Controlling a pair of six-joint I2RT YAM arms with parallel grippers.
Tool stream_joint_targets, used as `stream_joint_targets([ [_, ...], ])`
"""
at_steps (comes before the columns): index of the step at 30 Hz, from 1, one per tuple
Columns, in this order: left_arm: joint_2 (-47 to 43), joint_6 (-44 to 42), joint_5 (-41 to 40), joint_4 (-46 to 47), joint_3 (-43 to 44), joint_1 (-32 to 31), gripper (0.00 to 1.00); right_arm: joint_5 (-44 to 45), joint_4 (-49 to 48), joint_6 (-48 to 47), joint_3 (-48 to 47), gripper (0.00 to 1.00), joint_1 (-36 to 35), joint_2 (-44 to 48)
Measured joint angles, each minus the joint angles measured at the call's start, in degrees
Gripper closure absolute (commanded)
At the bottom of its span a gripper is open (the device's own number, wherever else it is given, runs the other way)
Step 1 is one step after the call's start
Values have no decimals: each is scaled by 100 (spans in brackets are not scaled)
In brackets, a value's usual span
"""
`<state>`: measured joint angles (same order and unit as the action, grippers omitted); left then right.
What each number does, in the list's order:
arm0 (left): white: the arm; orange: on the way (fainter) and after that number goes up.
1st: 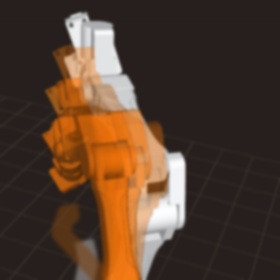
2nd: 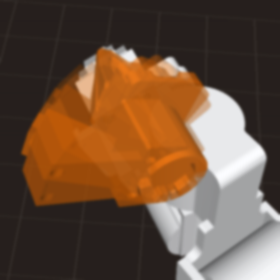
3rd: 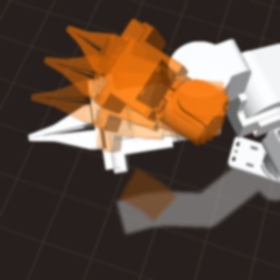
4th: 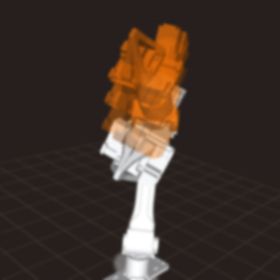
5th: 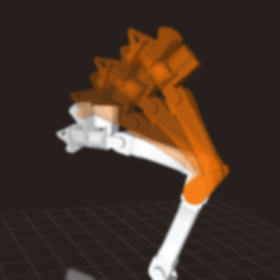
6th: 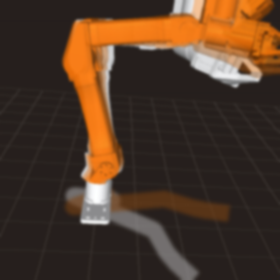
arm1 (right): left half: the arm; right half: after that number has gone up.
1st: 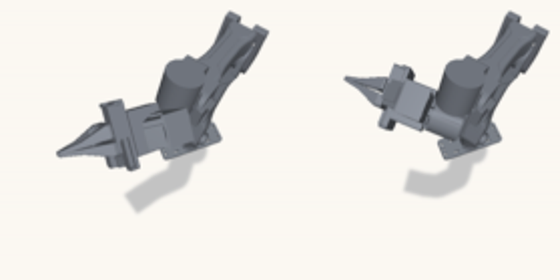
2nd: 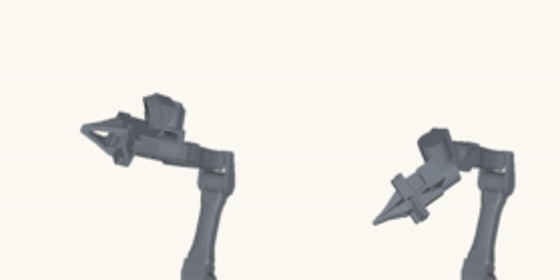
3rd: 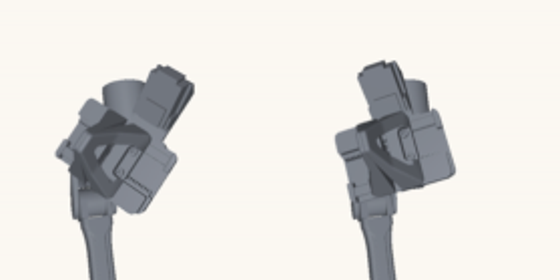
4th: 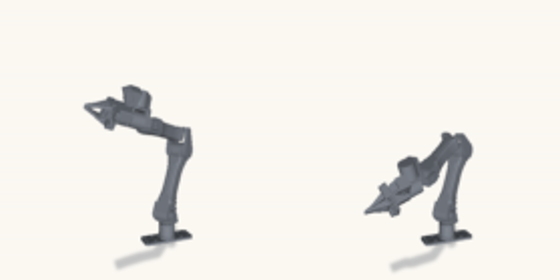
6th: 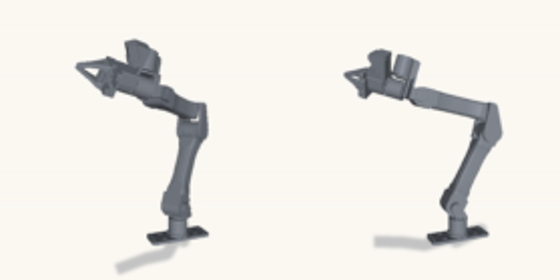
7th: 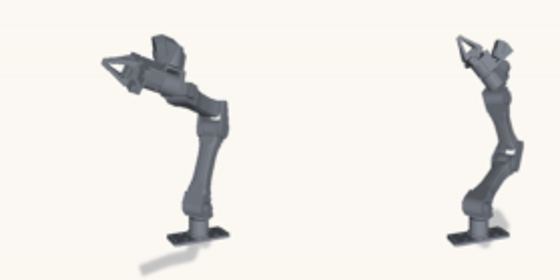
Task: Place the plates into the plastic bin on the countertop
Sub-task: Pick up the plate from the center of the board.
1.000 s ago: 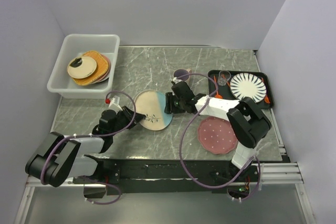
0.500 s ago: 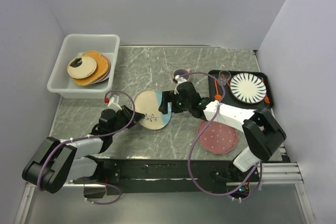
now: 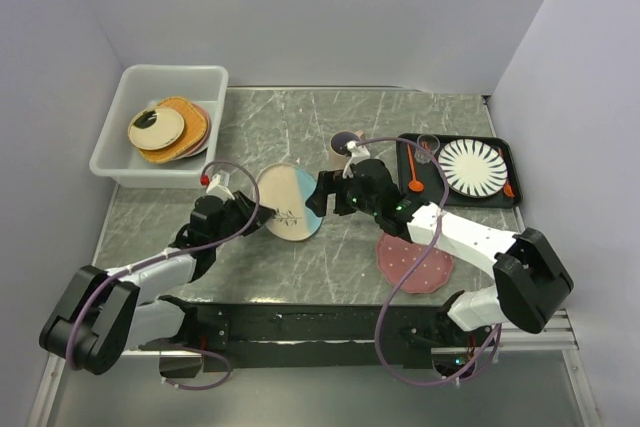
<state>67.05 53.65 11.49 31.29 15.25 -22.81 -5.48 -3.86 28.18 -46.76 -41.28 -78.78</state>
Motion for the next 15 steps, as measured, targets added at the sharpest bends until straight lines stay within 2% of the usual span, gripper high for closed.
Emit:
stream_joint_targets([
  [15,-144,-479,-243,-1078,1005,15,99,4,4,2,149,0,-7,269],
])
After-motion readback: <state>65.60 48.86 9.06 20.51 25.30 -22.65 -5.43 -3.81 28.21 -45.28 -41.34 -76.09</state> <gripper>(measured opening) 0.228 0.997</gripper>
